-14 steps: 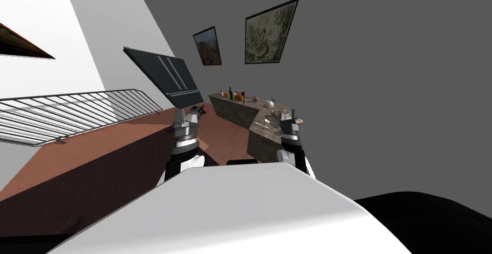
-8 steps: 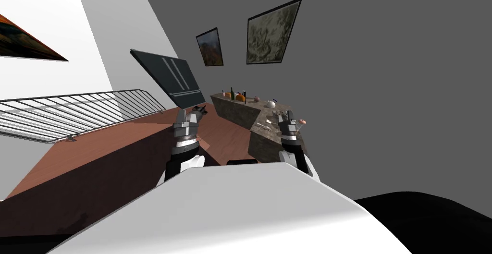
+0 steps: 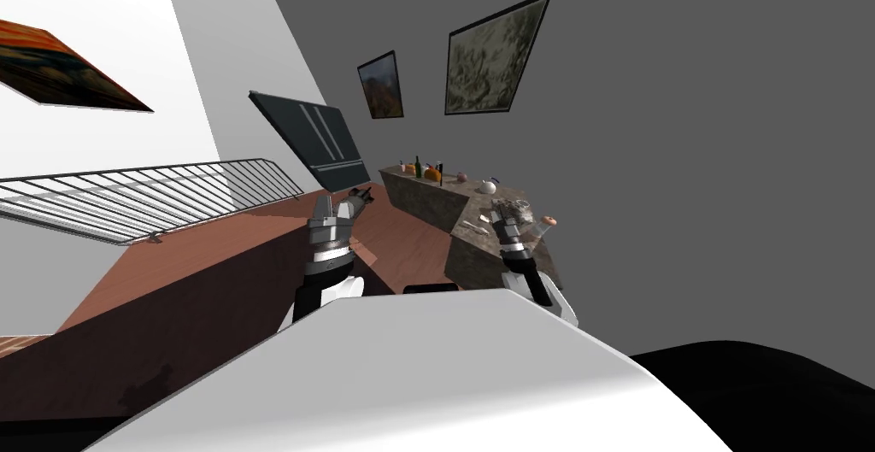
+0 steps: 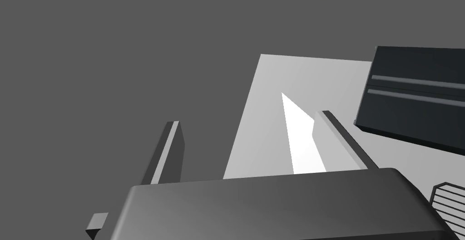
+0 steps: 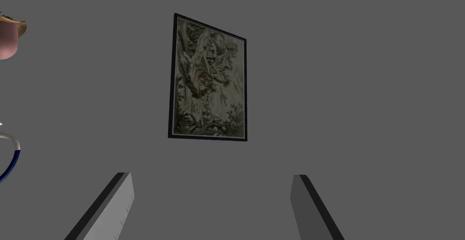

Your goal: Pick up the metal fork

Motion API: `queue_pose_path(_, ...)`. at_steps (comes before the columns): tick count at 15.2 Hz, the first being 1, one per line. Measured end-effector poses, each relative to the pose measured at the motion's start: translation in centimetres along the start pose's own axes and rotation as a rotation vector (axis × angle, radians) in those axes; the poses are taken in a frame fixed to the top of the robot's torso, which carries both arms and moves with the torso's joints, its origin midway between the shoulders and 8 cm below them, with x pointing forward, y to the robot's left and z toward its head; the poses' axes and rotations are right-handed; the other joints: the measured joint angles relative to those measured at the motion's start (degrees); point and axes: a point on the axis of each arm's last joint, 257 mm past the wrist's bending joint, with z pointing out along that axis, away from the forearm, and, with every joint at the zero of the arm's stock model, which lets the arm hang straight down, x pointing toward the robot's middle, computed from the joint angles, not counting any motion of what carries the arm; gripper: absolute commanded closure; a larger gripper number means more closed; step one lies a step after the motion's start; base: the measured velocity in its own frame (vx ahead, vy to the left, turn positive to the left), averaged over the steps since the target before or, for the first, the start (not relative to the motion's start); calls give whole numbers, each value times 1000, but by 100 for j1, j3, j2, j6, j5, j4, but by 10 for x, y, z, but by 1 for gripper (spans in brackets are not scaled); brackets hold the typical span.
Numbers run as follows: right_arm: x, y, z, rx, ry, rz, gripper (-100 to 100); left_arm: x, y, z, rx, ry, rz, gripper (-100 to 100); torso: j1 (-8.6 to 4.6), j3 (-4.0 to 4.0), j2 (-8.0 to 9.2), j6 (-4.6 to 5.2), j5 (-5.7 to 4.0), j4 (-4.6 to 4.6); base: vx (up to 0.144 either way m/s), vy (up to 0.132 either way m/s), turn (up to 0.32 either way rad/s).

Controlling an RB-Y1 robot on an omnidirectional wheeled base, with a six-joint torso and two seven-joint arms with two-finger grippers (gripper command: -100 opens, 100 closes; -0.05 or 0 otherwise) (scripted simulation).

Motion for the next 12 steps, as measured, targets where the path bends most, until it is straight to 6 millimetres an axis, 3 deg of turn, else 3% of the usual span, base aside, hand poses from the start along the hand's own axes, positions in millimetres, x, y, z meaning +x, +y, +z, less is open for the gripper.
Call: queue_pose_path(12,8,-80,-35,155,247,-276,-100,0,0,0,0,0,0,0,4,-3,-6,1,2,-1,40,58,73)
